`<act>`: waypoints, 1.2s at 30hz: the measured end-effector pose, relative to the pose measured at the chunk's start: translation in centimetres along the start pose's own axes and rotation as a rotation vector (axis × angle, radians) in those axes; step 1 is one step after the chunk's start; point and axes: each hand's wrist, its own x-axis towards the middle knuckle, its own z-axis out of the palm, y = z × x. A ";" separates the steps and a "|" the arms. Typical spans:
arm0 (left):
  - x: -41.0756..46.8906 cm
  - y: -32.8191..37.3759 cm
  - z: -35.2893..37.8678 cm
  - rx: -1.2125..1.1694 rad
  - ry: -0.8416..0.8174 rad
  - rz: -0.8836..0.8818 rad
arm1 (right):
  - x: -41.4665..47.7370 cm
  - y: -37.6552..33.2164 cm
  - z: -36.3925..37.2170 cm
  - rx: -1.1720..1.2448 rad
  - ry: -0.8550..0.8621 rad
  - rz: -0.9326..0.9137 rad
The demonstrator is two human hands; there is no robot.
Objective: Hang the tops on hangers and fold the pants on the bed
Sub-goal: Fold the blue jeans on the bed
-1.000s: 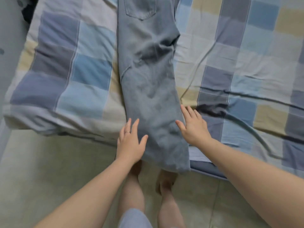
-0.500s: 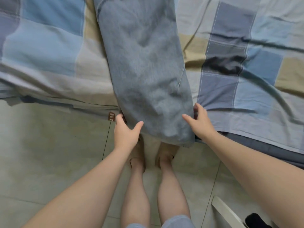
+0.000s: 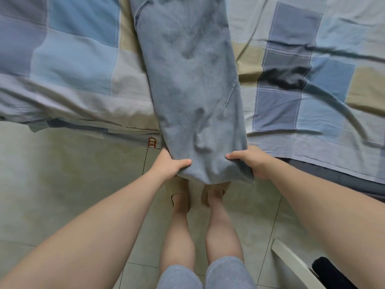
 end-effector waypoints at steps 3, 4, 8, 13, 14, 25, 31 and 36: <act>-0.8 0.1 -0.2 0.117 0.162 0.024 | -1.2 -0.6 -0.1 0.066 -0.005 0.016; -1.0 0.3 -0.2 0.123 0.230 0.022 | -1.5 -0.7 -0.2 0.088 -0.009 0.029; -0.4 1.0 -0.1 -0.159 0.154 0.035 | -2.7 -0.4 -0.9 0.197 -0.061 0.089; -1.0 0.2 -1.2 -0.097 0.051 0.008 | -4.2 0.7 -0.8 0.271 -0.110 0.119; -1.4 0.0 -1.5 -0.086 0.052 0.001 | -4.6 1.0 -0.6 0.272 -0.126 0.117; -13.0 1.8 -3.7 -0.243 -0.068 -0.063 | -15.1 2.6 2.2 0.187 -0.044 0.016; -21.7 3.1 -4.2 -0.156 0.112 0.106 | -22.5 1.9 6.3 0.515 0.063 -0.088; -26.3 3.8 -5.5 -0.101 0.201 0.075 | -27.0 1.4 9.3 0.677 0.075 -0.100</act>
